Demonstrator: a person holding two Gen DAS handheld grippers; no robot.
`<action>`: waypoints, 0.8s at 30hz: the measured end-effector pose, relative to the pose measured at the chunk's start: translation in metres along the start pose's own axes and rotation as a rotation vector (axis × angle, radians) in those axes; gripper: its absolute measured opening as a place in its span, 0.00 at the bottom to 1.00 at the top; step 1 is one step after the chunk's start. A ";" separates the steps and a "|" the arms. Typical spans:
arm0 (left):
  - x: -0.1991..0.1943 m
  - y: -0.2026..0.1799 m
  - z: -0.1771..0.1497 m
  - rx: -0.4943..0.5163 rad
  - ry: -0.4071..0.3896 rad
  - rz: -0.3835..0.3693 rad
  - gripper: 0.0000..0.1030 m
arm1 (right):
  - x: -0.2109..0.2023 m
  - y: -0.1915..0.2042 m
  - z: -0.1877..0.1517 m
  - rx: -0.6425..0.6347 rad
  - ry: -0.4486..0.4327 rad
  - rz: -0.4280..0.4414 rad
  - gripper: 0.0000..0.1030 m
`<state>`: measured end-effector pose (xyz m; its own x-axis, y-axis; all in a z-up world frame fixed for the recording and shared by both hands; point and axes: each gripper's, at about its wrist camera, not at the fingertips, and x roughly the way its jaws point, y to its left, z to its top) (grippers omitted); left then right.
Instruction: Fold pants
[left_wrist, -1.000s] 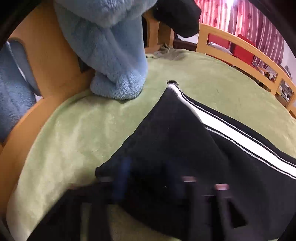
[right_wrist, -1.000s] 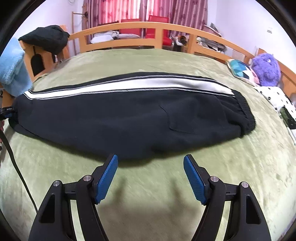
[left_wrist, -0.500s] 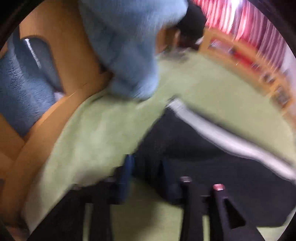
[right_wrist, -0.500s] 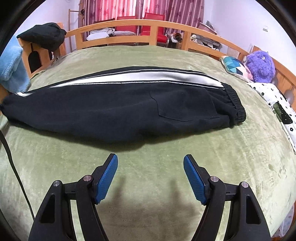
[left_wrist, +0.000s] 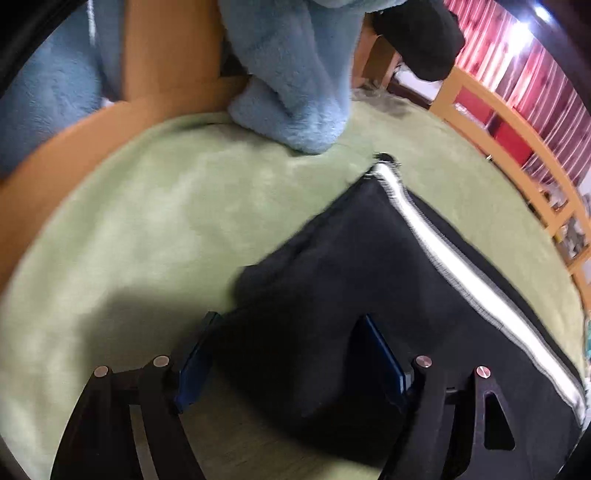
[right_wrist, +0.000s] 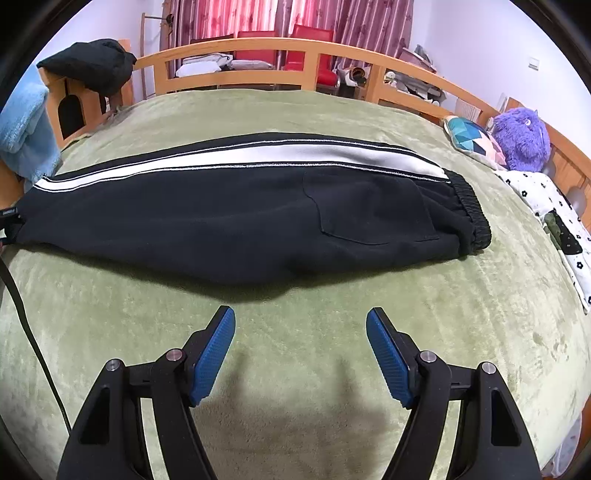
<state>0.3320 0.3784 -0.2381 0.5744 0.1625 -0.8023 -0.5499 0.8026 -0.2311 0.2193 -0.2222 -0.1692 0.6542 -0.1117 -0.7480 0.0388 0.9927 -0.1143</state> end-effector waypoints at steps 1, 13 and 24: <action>0.004 -0.007 -0.001 0.021 0.009 0.039 0.73 | 0.000 0.000 0.001 0.000 -0.007 -0.003 0.71; 0.002 -0.008 -0.010 -0.025 -0.023 -0.004 0.64 | 0.043 0.000 0.034 0.026 -0.142 0.057 0.71; -0.013 -0.001 -0.001 -0.104 -0.105 -0.057 0.26 | 0.099 -0.004 0.026 0.045 0.047 0.153 0.52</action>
<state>0.3246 0.3746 -0.2283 0.6638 0.1818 -0.7255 -0.5710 0.7497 -0.3345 0.3040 -0.2357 -0.2257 0.6190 0.0403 -0.7843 -0.0247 0.9992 0.0319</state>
